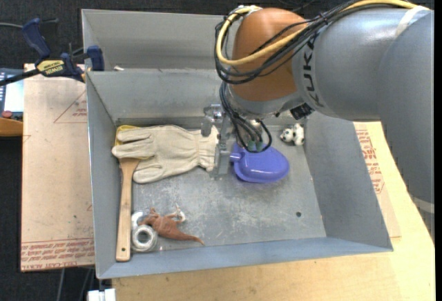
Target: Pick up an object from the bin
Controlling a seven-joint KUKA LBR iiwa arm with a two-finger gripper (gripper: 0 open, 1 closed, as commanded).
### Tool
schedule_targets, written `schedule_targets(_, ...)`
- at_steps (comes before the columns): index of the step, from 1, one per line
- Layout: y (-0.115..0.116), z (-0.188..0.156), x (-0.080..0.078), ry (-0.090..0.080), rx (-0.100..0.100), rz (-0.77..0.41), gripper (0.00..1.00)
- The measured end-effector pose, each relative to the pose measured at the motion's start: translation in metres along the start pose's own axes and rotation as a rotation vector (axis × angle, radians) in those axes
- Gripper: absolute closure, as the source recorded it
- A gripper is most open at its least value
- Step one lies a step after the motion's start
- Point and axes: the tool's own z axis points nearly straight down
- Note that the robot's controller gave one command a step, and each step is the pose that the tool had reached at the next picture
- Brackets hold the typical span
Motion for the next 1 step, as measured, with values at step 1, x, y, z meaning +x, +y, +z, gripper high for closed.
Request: schedule_targets(1,0.0001,0.0001,-0.0002,0.000,0.000,0.000,0.00)
